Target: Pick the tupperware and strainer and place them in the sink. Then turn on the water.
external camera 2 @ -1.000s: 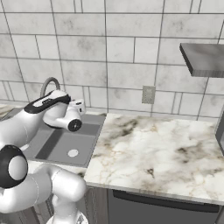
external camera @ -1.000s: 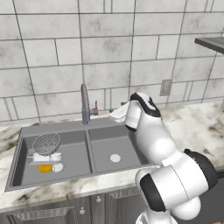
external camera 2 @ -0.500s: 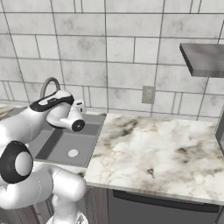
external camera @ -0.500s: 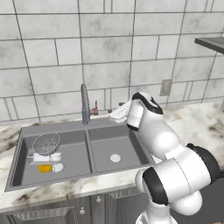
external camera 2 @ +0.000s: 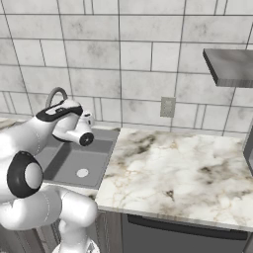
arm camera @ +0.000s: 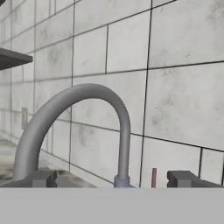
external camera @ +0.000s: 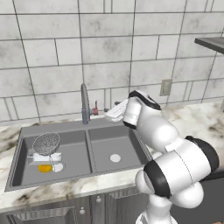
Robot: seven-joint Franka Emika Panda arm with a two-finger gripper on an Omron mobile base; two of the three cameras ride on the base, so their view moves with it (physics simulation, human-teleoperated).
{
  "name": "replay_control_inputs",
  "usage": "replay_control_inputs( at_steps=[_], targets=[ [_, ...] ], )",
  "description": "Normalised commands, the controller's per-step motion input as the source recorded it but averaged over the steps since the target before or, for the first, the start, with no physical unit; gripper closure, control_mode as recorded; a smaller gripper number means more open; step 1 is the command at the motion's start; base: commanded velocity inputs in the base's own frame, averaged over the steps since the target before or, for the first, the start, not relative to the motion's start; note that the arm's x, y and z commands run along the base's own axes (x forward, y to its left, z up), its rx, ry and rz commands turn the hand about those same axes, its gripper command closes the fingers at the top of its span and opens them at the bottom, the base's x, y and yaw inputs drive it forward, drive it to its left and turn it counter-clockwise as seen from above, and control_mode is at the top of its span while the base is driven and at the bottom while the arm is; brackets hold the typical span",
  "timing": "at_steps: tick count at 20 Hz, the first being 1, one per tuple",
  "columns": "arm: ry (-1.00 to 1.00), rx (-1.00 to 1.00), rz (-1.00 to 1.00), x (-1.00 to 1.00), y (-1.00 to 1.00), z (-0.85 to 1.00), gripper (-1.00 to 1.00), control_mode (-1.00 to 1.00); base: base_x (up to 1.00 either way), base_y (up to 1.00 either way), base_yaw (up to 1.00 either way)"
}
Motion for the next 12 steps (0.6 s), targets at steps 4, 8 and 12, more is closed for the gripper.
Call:
replay_control_inputs(
  at_steps=[4,8,12],
  targets=[
    [0.00,0.00,0.00,0.16,0.27,-0.08,-1.00,-1.00,0.00,0.00,0.00],
    [0.00,0.00,0.00,0.22,0.08,-0.14,-1.00,-1.00,0.00,0.00,0.00],
    [0.00,0.00,-0.08,0.07,0.00,-0.23,-1.00,-1.00,0.00,0.00,0.00]
  ],
)
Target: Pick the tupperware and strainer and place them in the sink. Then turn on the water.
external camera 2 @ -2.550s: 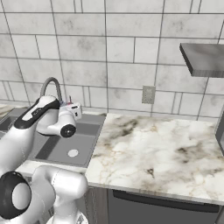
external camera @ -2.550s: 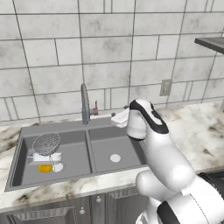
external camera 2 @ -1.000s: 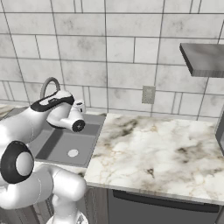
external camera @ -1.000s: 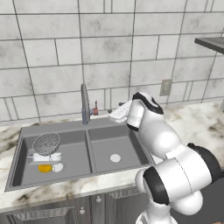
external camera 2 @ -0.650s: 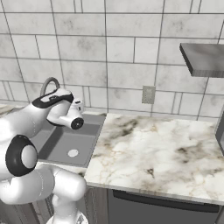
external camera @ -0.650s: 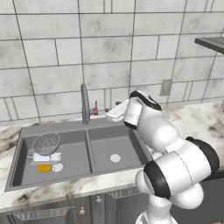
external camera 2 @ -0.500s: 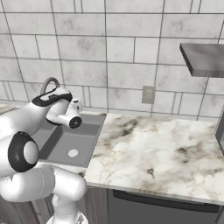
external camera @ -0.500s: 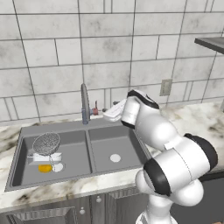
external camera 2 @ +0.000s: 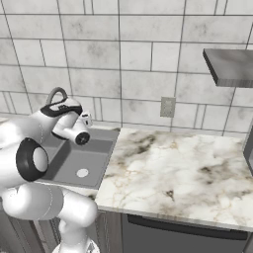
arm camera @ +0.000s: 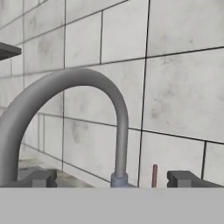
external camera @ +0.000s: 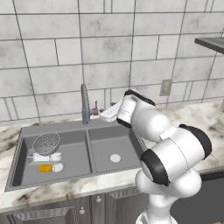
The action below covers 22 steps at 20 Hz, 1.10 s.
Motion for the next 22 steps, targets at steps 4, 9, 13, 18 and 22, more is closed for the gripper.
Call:
replay_control_inputs(
  at_steps=[4,9,13,18,22],
  targets=[
    [0.00,0.00,-0.10,0.02,-0.01,-0.21,-1.00,-1.00,0.00,0.00,0.00],
    [0.00,0.00,-0.08,0.19,0.00,-0.08,-1.00,-1.00,0.00,0.00,0.00],
    [0.00,0.00,-0.08,0.28,0.00,0.00,-1.00,-1.00,0.00,0.00,0.00],
    [0.00,0.00,-0.07,0.26,0.00,0.00,-1.00,-1.00,0.00,0.00,0.00],
    [0.00,0.00,0.00,0.13,0.00,0.00,-1.00,-1.00,0.00,0.00,0.00]
  ],
)
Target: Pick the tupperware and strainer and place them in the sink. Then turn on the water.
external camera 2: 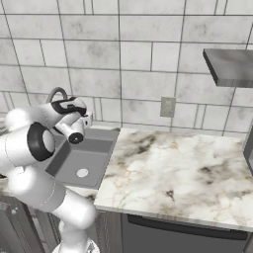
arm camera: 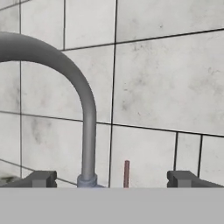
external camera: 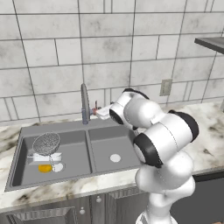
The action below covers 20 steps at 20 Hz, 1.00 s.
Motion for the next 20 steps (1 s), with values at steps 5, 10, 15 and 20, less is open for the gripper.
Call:
replay_control_inputs(
  at_steps=[5,10,15,20],
  targets=[
    [0.00,0.00,0.00,0.27,0.00,-0.12,-1.00,-1.00,0.00,0.00,0.00],
    [0.00,0.00,0.00,0.22,0.00,-0.24,-1.00,-1.00,0.00,0.00,0.00],
    [0.00,0.00,0.00,0.23,0.00,-0.20,-1.00,-1.00,0.00,0.00,0.00],
    [0.00,0.00,-0.01,0.34,0.00,-0.07,-1.00,-1.00,0.00,0.00,0.00]
  ],
)
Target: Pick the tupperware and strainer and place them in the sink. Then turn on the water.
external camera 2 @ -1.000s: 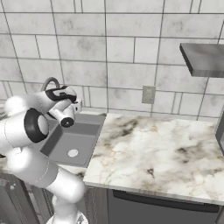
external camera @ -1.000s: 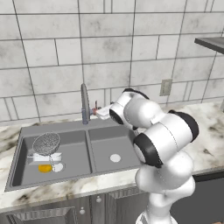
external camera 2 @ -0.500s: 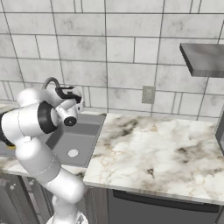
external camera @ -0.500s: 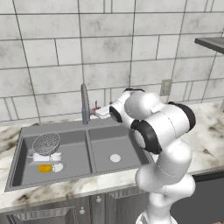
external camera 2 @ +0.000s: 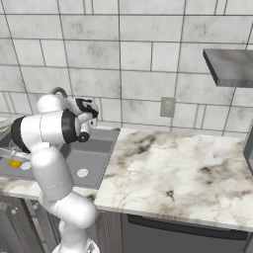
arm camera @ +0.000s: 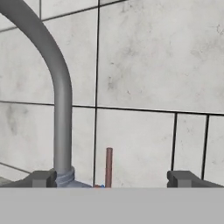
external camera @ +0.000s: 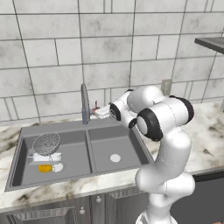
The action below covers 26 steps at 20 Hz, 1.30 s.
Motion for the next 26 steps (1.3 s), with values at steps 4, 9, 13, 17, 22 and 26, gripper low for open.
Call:
replay_control_inputs(
  at_steps=[4,9,13,17,22,26],
  targets=[
    [0.00,0.00,-0.02,0.28,0.02,-0.01,-1.00,-1.00,0.00,0.00,0.00],
    [0.01,0.00,-0.02,0.17,0.20,-0.02,-1.00,-1.00,0.00,0.00,0.00],
    [0.00,0.00,-0.01,0.17,0.14,-0.10,-1.00,-1.00,0.00,0.00,0.00],
    [0.00,0.00,-0.01,0.26,0.01,-0.16,-1.00,-1.00,0.00,0.00,0.00],
    [0.00,0.00,-0.02,0.28,0.04,-0.21,-1.00,-1.00,0.00,0.00,0.00],
    [0.00,0.00,-0.02,0.30,0.10,-0.13,-1.00,-1.00,0.00,0.00,0.00]
  ],
)
